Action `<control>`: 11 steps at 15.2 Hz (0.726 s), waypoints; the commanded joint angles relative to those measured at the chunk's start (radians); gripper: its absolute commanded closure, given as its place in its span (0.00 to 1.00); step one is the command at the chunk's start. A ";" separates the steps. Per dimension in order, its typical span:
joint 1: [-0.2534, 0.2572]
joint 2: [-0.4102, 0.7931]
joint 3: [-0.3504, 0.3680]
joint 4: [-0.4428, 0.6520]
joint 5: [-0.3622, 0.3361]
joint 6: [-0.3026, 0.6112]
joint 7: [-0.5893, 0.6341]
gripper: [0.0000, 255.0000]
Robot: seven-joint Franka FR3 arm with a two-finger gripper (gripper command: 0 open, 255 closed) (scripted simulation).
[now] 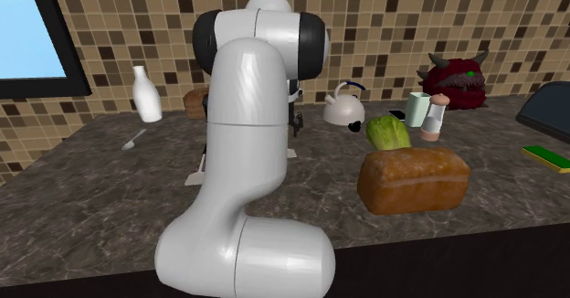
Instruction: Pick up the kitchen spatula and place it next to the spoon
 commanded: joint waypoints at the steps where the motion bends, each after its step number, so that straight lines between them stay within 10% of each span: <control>1: 0.001 0.003 0.000 0.000 0.000 0.004 0.001 0.00; 6: 0.001 0.003 0.000 0.000 0.000 0.004 0.001 0.00; 7: 0.001 0.003 0.000 0.000 0.000 0.004 0.001 1.00; 11: 0.001 0.003 0.000 0.000 0.000 0.004 0.001 1.00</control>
